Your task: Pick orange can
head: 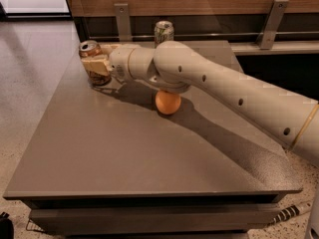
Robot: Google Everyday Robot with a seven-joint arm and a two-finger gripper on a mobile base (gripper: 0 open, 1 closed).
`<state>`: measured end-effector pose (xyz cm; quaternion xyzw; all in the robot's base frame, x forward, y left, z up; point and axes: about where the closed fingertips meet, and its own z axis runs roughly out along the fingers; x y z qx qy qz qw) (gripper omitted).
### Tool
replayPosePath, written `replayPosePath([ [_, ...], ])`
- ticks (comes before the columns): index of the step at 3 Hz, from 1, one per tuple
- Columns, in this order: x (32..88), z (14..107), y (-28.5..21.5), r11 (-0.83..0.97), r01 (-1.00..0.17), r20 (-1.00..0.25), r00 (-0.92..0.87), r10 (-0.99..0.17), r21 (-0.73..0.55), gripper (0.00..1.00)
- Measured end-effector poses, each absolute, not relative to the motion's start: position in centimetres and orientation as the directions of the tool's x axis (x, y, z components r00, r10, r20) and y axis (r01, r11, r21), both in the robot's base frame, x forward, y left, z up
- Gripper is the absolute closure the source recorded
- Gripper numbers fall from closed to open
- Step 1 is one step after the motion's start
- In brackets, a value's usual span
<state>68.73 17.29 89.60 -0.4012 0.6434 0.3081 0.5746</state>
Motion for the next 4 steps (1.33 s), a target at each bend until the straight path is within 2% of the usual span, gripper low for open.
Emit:
replayPosePath([
  [1,68.64,89.61,17.51,0.485,-0.872,-0.987,-0.017,-0.162,-0.064,0.87],
  [2,68.56,89.62,17.71,0.482,-0.874,-0.987,-0.017,-0.162,-0.064,1.00],
  [4,68.10,90.52,17.48,0.474,-0.879,-0.991,-0.010,-0.136,-0.056,1.00],
])
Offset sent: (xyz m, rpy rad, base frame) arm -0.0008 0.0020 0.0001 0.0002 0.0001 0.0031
